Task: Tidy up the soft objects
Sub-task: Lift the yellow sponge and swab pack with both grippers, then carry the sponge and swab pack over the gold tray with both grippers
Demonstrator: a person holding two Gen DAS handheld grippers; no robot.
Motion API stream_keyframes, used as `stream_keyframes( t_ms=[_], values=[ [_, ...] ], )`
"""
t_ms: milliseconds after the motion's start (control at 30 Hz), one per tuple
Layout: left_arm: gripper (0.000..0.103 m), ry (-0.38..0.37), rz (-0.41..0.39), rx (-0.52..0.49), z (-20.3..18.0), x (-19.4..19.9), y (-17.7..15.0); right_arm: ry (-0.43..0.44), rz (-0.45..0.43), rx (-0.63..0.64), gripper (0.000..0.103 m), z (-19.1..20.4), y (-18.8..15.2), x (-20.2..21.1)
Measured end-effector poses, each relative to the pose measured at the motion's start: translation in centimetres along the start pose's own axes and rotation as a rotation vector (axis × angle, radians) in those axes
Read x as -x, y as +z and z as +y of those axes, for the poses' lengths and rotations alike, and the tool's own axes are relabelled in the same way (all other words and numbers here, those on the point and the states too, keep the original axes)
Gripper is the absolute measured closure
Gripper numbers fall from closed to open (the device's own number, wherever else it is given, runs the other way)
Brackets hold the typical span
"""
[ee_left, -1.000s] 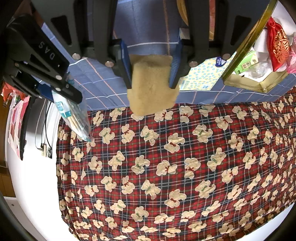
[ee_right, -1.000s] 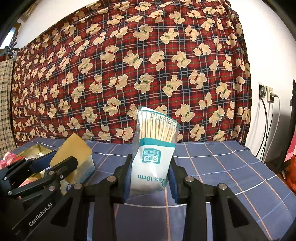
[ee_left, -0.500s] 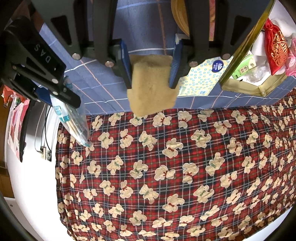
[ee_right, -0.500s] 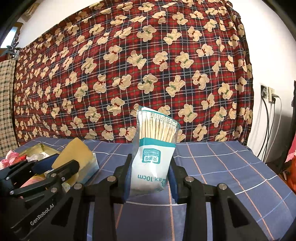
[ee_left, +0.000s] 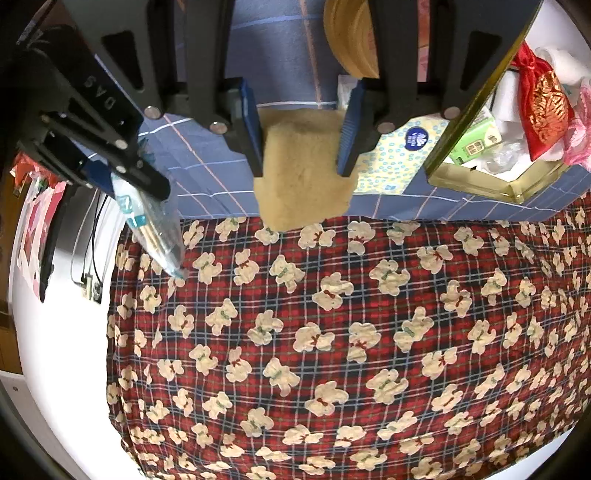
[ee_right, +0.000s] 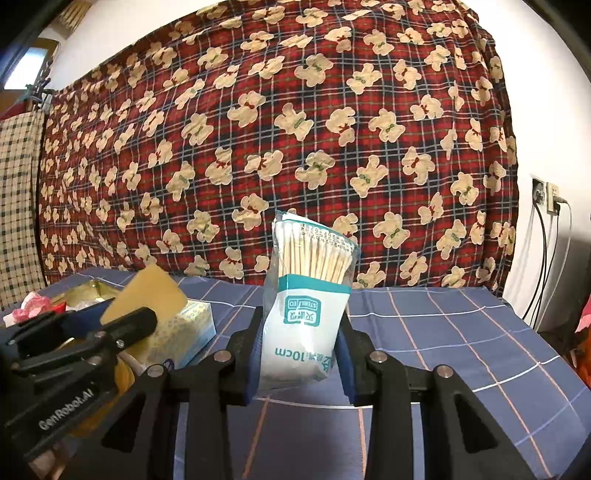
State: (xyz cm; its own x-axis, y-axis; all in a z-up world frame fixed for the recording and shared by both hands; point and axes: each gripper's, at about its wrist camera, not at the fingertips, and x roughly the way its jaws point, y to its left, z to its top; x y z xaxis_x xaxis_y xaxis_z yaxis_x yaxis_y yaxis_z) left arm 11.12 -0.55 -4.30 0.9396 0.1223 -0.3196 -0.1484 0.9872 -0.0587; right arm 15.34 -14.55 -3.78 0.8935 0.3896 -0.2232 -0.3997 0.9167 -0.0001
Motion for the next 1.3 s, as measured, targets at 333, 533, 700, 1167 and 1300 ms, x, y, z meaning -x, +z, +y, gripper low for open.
stream_keyframes(
  t_ms=[333,533,700,1167,1300],
  values=[
    [0.065,-0.025,0.004,0.017,1.0,1.2,1.1,0.047,0.014,-0.058,0.066,0.4,0.6,-0.3],
    [0.065,-0.026,-0.017,0.021,1.9,2.9,2.4,0.094,0.011,-0.079,0.066,1.3,2.4,-0.2],
    [0.065,-0.019,-0.017,0.024,3.2,4.0,3.5,0.138,-0.011,-0.077,0.066,2.8,4.1,0.0],
    [0.065,0.049,-0.015,0.043,7.7,5.8,5.1,0.232,-0.012,-0.055,0.066,7.1,6.3,-0.5],
    [0.065,0.07,-0.014,0.049,9.0,6.1,5.1,0.251,-0.012,-0.04,0.066,8.3,6.7,-0.7]
  ],
)
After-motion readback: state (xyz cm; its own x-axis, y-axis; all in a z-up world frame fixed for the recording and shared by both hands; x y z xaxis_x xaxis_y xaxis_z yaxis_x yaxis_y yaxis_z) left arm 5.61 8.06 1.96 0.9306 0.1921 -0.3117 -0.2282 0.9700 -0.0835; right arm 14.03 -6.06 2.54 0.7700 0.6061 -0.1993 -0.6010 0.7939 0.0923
